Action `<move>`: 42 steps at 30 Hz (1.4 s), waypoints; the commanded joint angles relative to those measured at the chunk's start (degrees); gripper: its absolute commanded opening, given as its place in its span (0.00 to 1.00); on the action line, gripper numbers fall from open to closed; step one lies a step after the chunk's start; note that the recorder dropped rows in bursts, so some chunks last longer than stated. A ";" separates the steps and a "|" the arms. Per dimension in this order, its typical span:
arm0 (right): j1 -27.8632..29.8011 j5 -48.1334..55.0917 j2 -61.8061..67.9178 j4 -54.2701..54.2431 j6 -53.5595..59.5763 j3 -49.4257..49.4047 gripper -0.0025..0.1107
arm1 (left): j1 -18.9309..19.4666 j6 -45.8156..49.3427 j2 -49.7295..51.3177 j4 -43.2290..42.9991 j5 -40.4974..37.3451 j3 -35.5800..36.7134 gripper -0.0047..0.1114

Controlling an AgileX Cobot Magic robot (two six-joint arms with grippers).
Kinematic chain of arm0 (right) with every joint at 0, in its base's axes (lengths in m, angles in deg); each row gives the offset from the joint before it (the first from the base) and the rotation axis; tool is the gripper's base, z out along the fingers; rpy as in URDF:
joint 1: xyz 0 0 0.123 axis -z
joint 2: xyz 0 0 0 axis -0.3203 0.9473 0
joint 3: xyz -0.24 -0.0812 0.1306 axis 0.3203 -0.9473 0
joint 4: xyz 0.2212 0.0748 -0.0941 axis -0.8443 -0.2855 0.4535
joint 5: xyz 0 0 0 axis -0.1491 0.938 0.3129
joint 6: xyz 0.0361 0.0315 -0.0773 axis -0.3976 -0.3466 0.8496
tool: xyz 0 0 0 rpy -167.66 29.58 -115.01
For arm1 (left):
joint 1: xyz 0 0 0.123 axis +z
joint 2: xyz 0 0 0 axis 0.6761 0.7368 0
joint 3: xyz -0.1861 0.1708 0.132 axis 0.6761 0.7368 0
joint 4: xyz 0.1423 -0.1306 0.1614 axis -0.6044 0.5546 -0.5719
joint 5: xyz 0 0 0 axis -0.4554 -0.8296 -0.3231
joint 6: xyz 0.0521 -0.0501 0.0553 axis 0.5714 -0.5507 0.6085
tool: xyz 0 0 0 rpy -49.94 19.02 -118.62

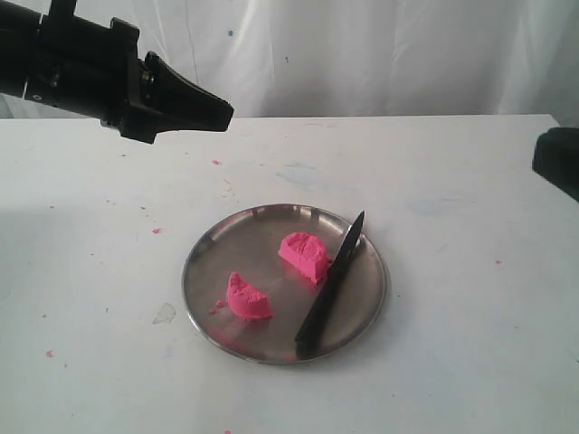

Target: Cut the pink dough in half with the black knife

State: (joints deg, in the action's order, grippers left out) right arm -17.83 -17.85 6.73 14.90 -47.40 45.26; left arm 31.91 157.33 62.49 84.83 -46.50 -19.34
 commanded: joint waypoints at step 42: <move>22.88 -5.56 -24.90 -15.33 -2.31 -32.78 0.02 | 0.20 -0.34 -0.63 0.84 -0.47 0.36 0.04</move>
State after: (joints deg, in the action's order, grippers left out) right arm 4.63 -22.23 -17.66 0.22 -49.86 14.10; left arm 31.91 157.33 62.49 84.83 -46.50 -19.34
